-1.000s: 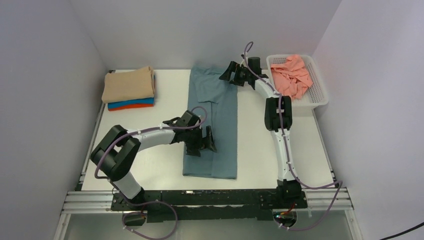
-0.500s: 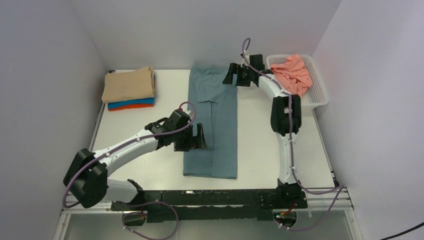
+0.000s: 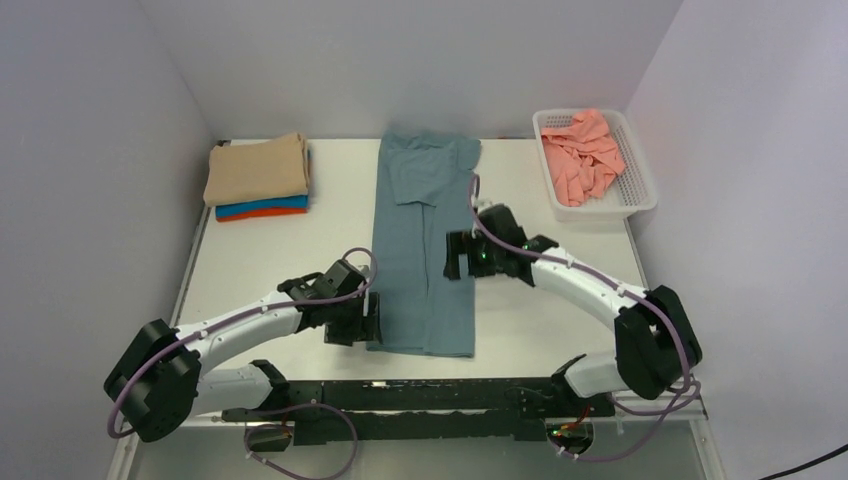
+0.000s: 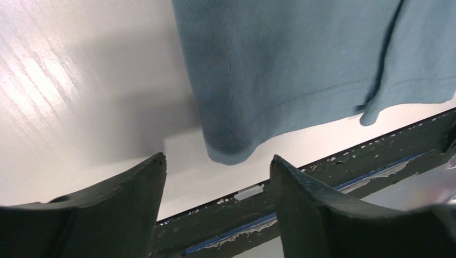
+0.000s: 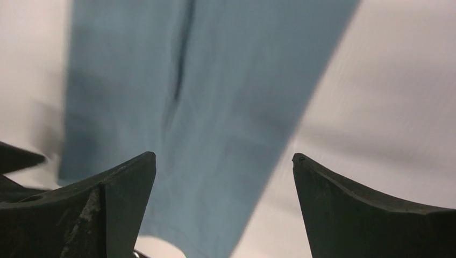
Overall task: Fold and stack the t-shirts
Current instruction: Grab the bottom of the folded rectangular tshirt with both arms, then fold the folded rectangular tshirt in 1/3 of the way
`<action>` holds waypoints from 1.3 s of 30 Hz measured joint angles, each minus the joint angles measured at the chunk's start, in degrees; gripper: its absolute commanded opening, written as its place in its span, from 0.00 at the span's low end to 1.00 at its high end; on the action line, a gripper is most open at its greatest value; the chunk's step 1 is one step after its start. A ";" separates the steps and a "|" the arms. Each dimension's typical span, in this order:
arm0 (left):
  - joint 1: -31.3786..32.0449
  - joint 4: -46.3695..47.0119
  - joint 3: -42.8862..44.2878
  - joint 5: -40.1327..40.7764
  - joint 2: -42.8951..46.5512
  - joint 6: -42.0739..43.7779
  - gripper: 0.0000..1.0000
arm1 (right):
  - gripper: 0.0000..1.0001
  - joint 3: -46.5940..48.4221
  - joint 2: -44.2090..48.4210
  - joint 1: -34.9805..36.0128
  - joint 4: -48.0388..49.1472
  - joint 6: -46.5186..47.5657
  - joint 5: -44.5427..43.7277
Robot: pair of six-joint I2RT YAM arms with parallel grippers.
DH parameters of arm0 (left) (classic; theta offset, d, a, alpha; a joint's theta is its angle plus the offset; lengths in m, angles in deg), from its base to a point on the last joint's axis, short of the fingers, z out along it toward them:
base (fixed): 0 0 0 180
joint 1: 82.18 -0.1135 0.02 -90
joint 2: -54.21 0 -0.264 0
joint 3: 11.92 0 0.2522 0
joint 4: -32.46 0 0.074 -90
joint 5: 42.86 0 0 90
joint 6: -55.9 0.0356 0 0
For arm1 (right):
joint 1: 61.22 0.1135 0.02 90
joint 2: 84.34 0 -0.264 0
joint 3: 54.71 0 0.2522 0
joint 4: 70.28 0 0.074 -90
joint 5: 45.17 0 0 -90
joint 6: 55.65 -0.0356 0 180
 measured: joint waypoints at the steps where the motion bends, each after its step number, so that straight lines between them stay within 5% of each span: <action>1: 0.22 0.35 -0.37 -0.02 -0.02 0.00 0.67 | 0.97 -2.99 1.03 1.27 -1.05 -1.16 -0.57; 8: 0.72 3.17 -1.73 0.04 -2.67 -0.94 0.42 | 0.85 -12.72 9.90 11.23 -7.23 -8.46 -2.23; 16: 0.76 5.92 -1.64 0.44 -5.27 -2.51 0.01 | 0.64 -16.68 10.51 21.77 -8.55 -15.32 -2.27; 22: 0.74 6.10 -1.64 0.04 -5.31 -2.84 0.00 | 0.44 -18.29 8.92 22.73 -9.53 -19.26 -4.96; 27: 0.74 6.21 -2.01 0.11 -4.59 -3.06 0.00 | 0.00 -18.62 8.17 23.19 -9.38 -21.66 -5.84; 39: 4.92 0.28 -6.64 -0.33 9.11 -4.59 0.00 | 0.00 -21.40 15.78 31.30 -12.46 -27.50 -1.01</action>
